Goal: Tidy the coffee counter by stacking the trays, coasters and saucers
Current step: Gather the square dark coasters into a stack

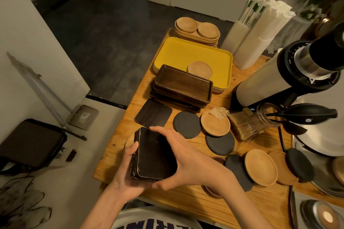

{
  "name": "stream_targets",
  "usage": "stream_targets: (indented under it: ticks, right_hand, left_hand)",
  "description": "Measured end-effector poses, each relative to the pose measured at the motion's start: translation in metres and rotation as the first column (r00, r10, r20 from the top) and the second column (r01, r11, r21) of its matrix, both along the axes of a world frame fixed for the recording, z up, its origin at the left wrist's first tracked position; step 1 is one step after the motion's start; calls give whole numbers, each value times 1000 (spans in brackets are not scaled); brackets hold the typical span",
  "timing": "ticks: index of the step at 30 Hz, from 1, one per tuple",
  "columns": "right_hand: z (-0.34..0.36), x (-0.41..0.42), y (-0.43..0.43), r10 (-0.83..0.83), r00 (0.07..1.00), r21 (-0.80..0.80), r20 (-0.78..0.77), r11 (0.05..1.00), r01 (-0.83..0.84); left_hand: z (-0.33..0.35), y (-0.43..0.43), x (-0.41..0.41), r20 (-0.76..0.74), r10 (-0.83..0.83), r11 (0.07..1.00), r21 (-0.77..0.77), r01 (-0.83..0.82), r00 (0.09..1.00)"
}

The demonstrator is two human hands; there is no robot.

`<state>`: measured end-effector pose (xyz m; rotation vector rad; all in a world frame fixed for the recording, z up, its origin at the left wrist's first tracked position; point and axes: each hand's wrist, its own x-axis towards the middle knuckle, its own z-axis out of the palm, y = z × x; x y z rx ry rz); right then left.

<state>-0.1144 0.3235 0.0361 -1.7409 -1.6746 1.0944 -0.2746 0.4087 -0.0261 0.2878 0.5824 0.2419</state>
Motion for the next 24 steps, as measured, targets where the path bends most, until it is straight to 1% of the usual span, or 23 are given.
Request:
stream_targets:
  ticks: [8,10,13,16,17,18,19,21,24]
  right_hand:
    - [-6,6,3,-19,1000,36,-23,999,20]
    - [-8,8,7,-38,999,49,-20,998,39]
    - [-12,15,19,-121,991,84,64,990,116]
    - [-20,29,36,-222,970,91,95,973,214]
    - [-24,34,41,-256,962,90,95,965,248]
    - [-29,37,48,-286,953,85,101,957,279]
    - [-35,40,54,-309,944,76,114,950,302]
    - [-47,41,69,-328,933,55,147,945,324]
    - [-64,39,87,-321,931,23,173,947,322]
  left_hand:
    - [7,4,3,-24,-9,999,-42,8,1000]
    - [8,7,5,-14,-35,999,-21,35,999]
    - [9,10,6,18,-106,993,57,105,994]
    - [10,16,1,15,-131,989,69,129,991]
    - [10,18,-1,-4,-101,989,107,101,995]
    - [9,20,-5,-39,-36,986,162,42,999]
    - [7,22,-9,-81,71,974,222,-52,994]
    - [4,29,-19,-131,297,919,308,-246,946]
    - [4,38,-34,-155,448,868,310,-387,881]
